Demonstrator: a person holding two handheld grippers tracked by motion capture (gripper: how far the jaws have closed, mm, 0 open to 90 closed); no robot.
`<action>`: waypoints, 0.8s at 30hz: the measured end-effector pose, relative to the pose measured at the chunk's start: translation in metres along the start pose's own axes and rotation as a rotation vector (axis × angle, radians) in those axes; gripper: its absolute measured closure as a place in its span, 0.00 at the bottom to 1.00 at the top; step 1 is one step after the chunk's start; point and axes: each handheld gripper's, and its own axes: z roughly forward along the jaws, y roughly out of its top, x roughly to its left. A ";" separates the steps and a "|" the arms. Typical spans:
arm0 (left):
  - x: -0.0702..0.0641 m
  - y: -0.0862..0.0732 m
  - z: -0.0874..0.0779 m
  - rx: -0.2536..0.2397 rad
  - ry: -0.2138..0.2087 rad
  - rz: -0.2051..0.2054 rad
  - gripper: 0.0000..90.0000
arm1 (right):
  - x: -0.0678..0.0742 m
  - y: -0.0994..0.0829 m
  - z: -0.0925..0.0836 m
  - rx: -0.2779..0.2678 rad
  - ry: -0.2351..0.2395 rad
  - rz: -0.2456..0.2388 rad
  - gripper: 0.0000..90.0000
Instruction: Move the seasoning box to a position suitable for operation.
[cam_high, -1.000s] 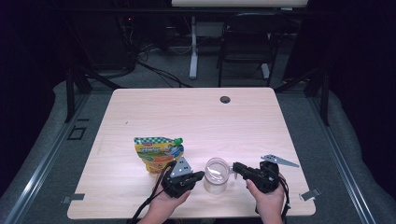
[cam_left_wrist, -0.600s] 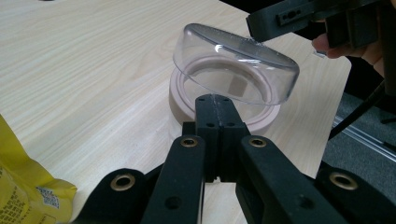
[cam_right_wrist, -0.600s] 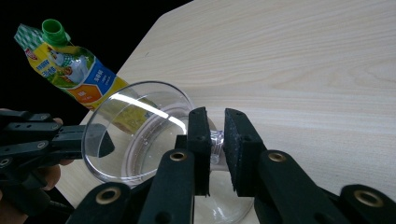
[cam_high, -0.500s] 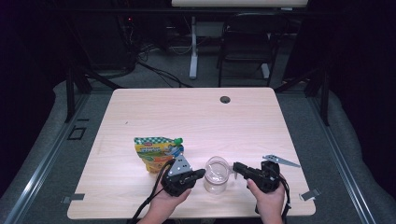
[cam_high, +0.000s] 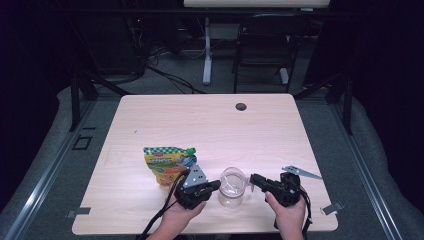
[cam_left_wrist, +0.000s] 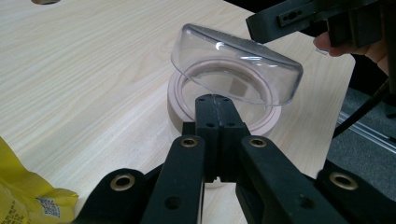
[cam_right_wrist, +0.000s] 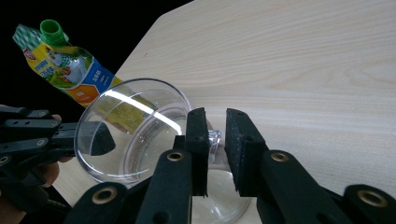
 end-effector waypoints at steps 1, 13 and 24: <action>0.000 0.000 0.000 0.003 0.000 0.001 1.00 | 0.000 0.000 -0.001 -0.002 0.000 -0.005 0.86; -0.002 0.008 0.002 0.004 -0.005 0.016 1.00 | 0.014 0.004 -0.013 -0.001 -0.086 -0.151 0.75; -0.005 0.021 0.002 0.000 -0.004 0.039 1.00 | 0.029 -0.009 -0.025 0.017 -0.114 -0.282 0.63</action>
